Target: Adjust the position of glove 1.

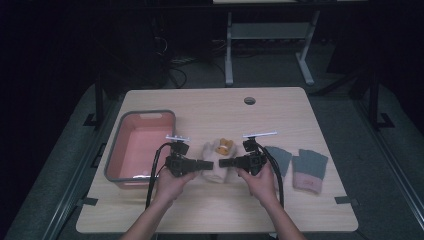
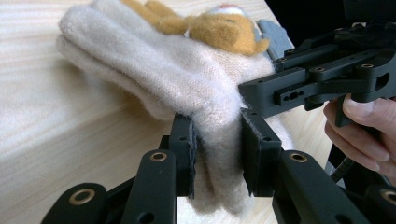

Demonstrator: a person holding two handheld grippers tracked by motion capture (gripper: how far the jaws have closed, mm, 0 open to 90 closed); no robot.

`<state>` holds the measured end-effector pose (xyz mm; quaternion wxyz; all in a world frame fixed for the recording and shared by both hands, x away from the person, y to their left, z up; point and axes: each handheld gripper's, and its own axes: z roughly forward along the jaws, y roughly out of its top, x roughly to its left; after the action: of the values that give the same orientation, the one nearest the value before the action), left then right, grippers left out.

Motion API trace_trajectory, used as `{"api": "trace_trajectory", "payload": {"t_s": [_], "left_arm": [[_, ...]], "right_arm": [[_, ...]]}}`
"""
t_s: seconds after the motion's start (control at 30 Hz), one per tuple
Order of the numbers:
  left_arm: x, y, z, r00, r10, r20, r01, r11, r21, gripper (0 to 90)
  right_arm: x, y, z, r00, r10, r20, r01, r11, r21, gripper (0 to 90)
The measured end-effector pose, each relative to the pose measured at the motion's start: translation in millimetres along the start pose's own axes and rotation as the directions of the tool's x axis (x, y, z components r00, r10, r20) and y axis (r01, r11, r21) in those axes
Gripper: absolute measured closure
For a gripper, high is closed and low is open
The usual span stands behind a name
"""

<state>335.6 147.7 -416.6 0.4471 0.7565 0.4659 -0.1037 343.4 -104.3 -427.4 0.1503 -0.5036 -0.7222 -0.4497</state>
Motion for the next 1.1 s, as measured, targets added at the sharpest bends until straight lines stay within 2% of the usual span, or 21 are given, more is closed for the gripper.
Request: {"api": "trace_trajectory", "payload": {"t_s": [0.27,0.63,1.1], "left_arm": [[-6.0,13.4,-13.0,0.9997,0.021,0.010,-0.021,0.9995,-0.022,68.7],[-13.1,32.8,-37.7,0.9991,0.039,0.015,-0.038,0.9969,-0.068,68.7],[-15.4,51.0,-66.7,0.9987,0.051,0.006,-0.050,0.9919,-0.117,68.7]], "right_arm": [[12.2,12.9,-8.5,0.9998,-0.022,-0.002,0.022,1.000,-0.013,77.0],[36.6,38.1,-18.3,0.9979,-0.064,-0.009,0.064,0.997,-0.035,77.1],[61.2,67.3,-20.2,0.9931,-0.116,-0.020,0.115,0.993,-0.030,77.1]]}}
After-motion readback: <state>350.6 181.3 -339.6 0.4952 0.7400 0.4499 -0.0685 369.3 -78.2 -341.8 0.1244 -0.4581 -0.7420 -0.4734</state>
